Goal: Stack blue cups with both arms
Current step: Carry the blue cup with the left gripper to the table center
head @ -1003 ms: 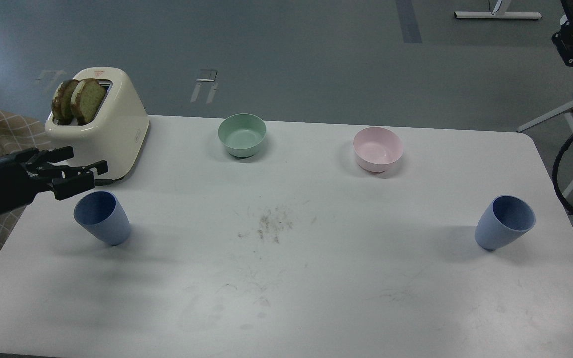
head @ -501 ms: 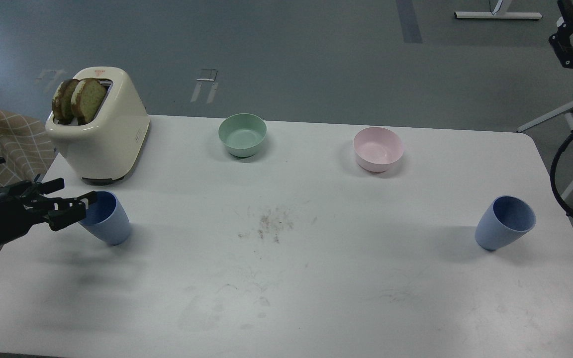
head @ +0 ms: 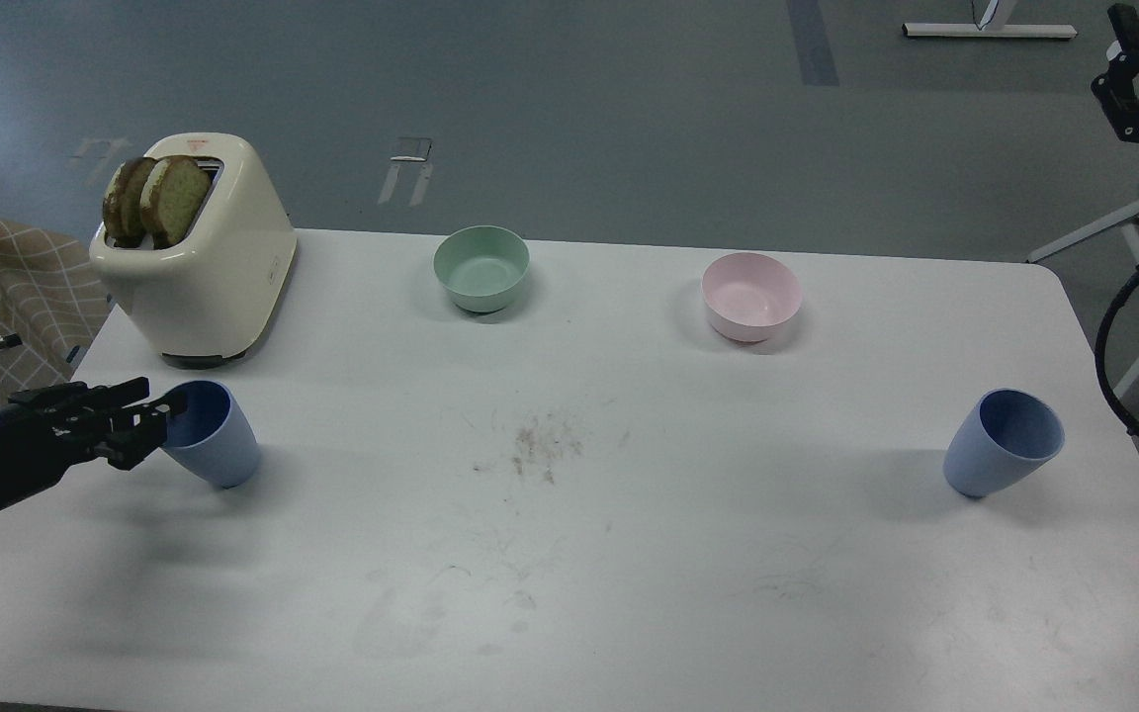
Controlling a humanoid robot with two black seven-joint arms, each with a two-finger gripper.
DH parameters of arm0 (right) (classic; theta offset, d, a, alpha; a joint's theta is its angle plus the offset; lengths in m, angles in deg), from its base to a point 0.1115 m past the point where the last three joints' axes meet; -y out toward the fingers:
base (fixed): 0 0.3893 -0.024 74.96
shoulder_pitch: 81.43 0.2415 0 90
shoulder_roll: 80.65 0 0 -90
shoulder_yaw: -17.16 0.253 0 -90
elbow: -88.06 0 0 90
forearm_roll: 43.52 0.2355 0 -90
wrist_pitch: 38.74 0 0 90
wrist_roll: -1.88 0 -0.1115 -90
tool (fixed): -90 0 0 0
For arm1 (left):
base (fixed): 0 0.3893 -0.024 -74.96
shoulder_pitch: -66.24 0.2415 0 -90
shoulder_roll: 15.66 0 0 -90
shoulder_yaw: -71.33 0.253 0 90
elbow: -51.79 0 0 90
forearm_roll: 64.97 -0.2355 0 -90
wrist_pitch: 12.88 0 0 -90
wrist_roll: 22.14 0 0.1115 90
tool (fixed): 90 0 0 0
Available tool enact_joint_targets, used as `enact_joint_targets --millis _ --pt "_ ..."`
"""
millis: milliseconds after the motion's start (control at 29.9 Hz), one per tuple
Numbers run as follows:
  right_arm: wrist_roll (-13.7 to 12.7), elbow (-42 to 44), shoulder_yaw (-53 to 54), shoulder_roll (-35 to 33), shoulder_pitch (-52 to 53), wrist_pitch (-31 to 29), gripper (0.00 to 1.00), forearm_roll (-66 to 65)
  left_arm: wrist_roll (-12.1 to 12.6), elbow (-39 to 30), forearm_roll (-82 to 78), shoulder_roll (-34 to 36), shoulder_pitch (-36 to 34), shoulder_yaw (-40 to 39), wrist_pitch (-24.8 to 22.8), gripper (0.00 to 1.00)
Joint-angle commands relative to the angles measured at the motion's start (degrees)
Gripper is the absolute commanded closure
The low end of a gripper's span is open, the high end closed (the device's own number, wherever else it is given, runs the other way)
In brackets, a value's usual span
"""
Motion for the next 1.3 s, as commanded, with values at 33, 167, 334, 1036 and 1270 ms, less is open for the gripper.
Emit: enact_joint_targets --millis 33,167,334,1036,1270 --pt "-0.01 0.0 -0.01 -0.08 -0.17 0.0 0.0 0.0 0.0 -0.09 -0.08 0.17 -0.55 -0.05 0.01 1.0" --pt "-0.01 0.0 -0.01 -0.17 -0.26 0.0 0.0 0.0 0.0 -0.79 -0.08 0.43 -0.81 -0.05 0.01 1.0" --pt "-0.01 0.0 0.08 -0.25 -0.87 0.0 0.0 0.0 0.0 -2.37 -0.43 0.79 -5.46 -0.05 -0.52 1.0" --pt "-0.01 -0.44 1.31 -2.54 -3.33 0.0 0.0 0.0 0.0 -6.88 -15.29 -22.66 -36.93 18.66 -15.02 1.0" --pt "-0.01 -0.61 1.14 -2.54 -4.83 0.0 0.0 0.0 0.0 -1.76 -17.13 -29.62 -39.48 24.82 -15.02 1.0"
